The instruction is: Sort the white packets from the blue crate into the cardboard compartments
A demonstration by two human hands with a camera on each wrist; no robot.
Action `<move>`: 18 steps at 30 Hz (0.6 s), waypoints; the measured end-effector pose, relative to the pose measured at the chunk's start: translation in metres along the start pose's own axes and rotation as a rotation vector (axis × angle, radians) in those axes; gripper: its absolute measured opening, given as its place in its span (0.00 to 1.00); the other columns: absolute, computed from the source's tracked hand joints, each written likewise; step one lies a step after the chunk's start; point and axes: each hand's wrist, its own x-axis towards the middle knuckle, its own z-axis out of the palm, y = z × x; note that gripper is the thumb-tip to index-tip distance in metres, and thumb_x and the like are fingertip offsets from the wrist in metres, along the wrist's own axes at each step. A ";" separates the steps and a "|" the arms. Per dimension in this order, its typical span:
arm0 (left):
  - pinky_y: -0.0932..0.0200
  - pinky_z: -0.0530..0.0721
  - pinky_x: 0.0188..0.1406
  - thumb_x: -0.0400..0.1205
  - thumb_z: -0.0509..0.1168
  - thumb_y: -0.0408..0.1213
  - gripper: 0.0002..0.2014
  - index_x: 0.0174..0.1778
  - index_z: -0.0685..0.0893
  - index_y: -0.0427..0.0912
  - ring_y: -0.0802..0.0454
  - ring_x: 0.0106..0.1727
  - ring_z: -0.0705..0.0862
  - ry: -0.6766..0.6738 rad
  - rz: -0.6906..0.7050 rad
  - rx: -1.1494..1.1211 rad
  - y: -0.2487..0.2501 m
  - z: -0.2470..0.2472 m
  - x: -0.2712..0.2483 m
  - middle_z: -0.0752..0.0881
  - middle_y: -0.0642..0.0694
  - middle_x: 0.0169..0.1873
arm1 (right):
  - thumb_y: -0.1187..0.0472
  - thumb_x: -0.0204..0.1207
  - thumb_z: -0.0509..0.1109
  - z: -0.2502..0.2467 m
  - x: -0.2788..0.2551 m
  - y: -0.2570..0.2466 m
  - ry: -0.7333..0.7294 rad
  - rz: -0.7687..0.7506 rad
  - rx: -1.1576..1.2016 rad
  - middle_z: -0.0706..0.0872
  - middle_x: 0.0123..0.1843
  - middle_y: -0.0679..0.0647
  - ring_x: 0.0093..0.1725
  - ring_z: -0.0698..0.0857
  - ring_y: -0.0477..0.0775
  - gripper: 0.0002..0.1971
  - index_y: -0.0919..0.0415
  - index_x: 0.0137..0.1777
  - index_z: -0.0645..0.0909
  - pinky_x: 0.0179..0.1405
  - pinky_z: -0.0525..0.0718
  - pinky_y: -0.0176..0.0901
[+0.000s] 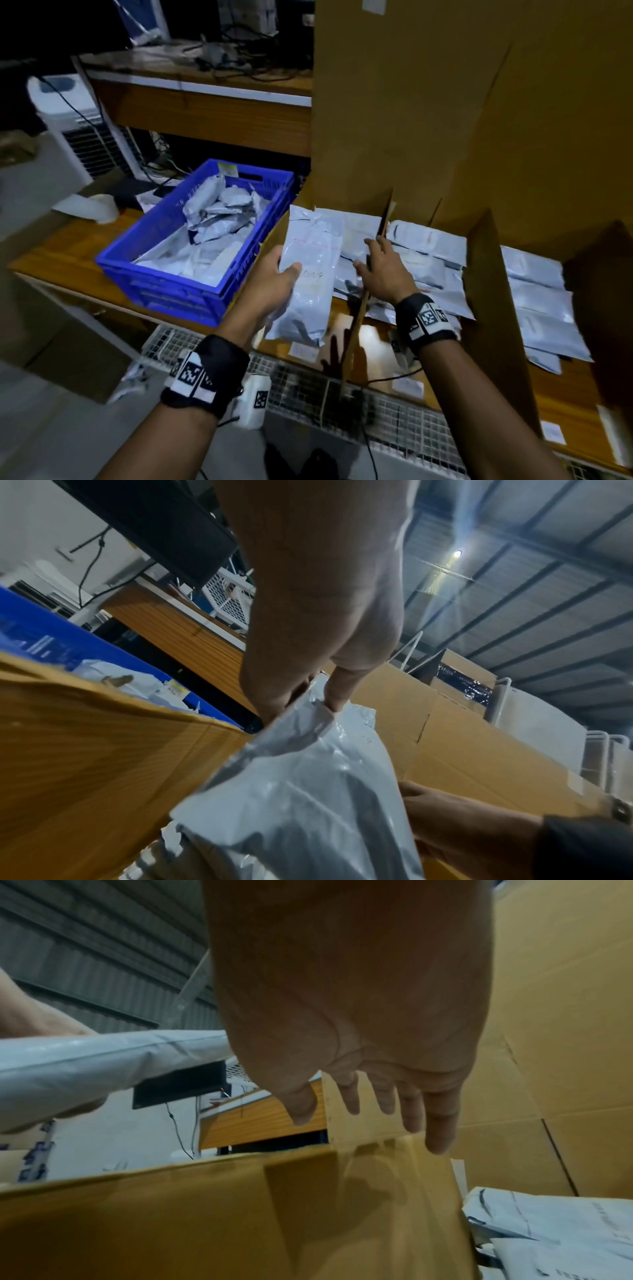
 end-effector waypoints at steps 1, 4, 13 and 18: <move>0.42 0.87 0.69 0.92 0.66 0.41 0.11 0.66 0.83 0.63 0.56 0.63 0.90 -0.012 -0.006 0.012 0.000 0.001 0.009 0.91 0.62 0.60 | 0.47 0.91 0.65 0.002 0.011 0.002 0.009 0.002 -0.003 0.56 0.93 0.62 0.87 0.67 0.71 0.32 0.58 0.90 0.63 0.80 0.76 0.66; 0.37 0.87 0.71 0.93 0.64 0.40 0.12 0.61 0.85 0.66 0.55 0.64 0.89 -0.029 -0.041 0.025 -0.003 0.005 0.042 0.92 0.60 0.60 | 0.48 0.90 0.66 0.007 0.041 0.010 0.013 0.026 0.011 0.55 0.94 0.62 0.89 0.64 0.69 0.32 0.59 0.89 0.63 0.83 0.73 0.66; 0.38 0.92 0.59 0.90 0.61 0.40 0.09 0.58 0.87 0.47 0.42 0.55 0.91 0.106 -0.166 -0.001 -0.004 0.031 0.125 0.93 0.46 0.53 | 0.63 0.84 0.70 0.009 0.087 0.028 -0.045 0.073 -0.018 0.51 0.94 0.61 0.91 0.61 0.68 0.39 0.66 0.91 0.56 0.84 0.73 0.62; 0.42 0.94 0.52 0.81 0.67 0.39 0.08 0.53 0.87 0.42 0.44 0.48 0.93 0.063 -0.196 -0.120 -0.003 0.051 0.185 0.94 0.44 0.49 | 0.72 0.79 0.64 0.007 0.092 0.035 -0.018 0.082 0.102 0.45 0.96 0.59 0.93 0.55 0.62 0.44 0.66 0.93 0.48 0.88 0.68 0.60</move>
